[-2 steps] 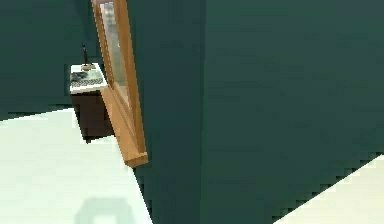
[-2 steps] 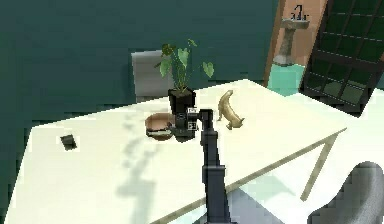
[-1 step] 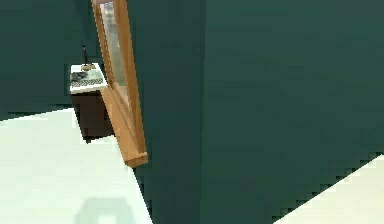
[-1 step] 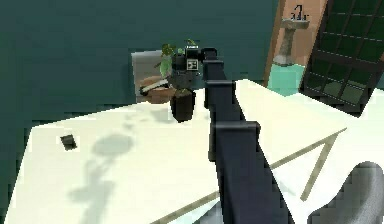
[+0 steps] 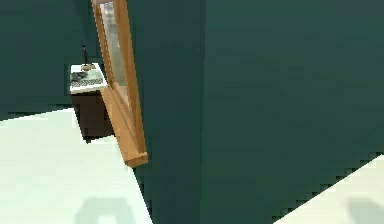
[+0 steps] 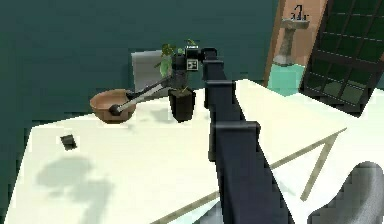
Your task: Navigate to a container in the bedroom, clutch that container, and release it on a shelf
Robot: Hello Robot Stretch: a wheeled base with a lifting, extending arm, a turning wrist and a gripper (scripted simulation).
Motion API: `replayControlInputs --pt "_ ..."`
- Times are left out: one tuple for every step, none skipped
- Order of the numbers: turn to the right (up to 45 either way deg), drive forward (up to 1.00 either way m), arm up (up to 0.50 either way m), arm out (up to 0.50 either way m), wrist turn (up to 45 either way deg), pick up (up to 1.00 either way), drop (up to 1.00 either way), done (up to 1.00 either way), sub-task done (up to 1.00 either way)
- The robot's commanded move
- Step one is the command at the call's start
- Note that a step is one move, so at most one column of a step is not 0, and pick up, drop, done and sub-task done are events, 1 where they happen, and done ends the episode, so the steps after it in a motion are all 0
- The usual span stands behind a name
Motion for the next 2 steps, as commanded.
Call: replayControlInputs --pt "0.0 0.0 0.0 0.0 -45.0 0.0 0.0 0.0 0.0" --pt "0.0 0.0 0.0 0.0 -6.0 0.0 0.0 0.0 0.0"
